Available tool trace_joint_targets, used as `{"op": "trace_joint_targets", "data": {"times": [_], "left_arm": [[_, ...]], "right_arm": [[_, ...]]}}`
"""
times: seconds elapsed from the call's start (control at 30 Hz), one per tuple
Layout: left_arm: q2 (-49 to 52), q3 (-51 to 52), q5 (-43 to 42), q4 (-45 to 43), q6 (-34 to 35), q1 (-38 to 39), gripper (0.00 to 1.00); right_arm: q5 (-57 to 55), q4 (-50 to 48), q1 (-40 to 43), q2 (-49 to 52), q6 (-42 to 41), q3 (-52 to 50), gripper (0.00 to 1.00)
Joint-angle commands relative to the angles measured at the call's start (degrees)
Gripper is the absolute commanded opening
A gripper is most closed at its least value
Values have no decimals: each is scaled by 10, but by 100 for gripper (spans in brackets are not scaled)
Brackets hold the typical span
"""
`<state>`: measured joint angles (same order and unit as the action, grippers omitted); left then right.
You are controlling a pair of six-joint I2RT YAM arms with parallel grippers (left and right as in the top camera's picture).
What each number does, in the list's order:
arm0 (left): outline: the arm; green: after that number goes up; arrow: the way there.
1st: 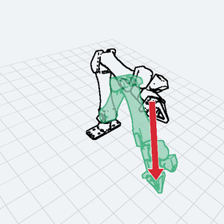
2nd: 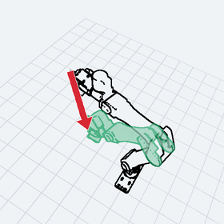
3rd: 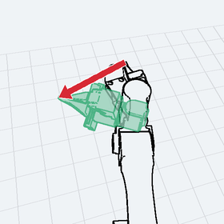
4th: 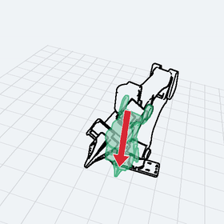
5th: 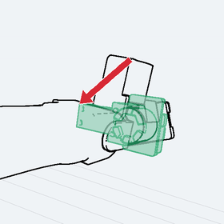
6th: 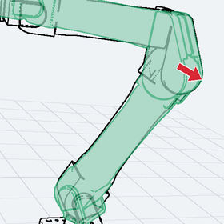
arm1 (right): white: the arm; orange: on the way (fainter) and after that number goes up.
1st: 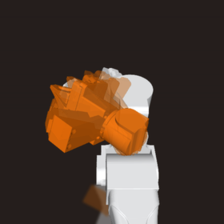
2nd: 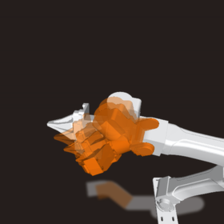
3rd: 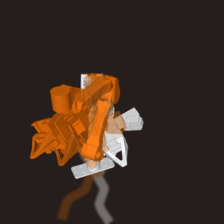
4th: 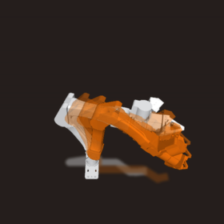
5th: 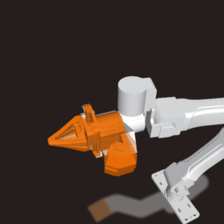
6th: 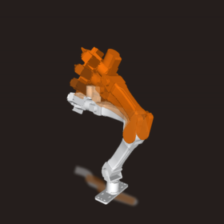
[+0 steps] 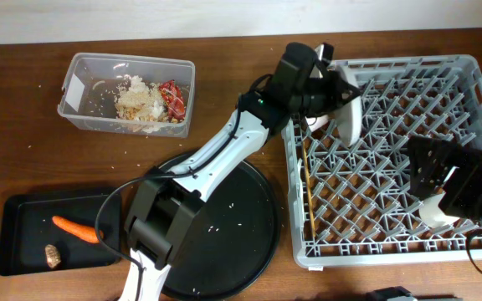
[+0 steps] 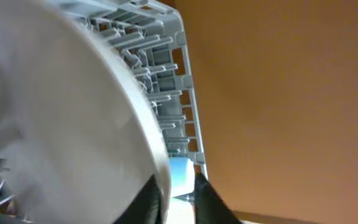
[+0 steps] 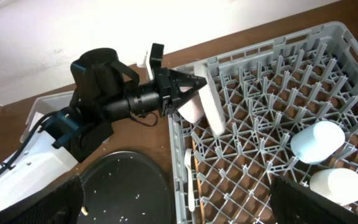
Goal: Sort waste into correct bins and load items into the dishwasher rack
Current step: 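Place the grey plate upright in the dish rack with the left gripper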
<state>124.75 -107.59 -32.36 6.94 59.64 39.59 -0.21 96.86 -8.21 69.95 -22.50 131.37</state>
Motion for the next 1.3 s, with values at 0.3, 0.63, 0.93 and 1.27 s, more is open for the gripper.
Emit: {"op": "trace_joint_targets", "data": {"times": [0.3,0.63,0.93,1.27], "left_arm": [[-45,-3,-24,121,-123,-112,77],[-373,-4,378,696,-478,-252,92],[-501,-3,468,770,-480,-281,99],[-501,-3,468,770,-480,-281,99]], "right_arm": [[-5,4,5,0,-3,5,98],[148,4,3,55,78,0,98],[73,-10,-181,112,136,1,98],[-5,-92,-160,10,344,-22,98]]}}
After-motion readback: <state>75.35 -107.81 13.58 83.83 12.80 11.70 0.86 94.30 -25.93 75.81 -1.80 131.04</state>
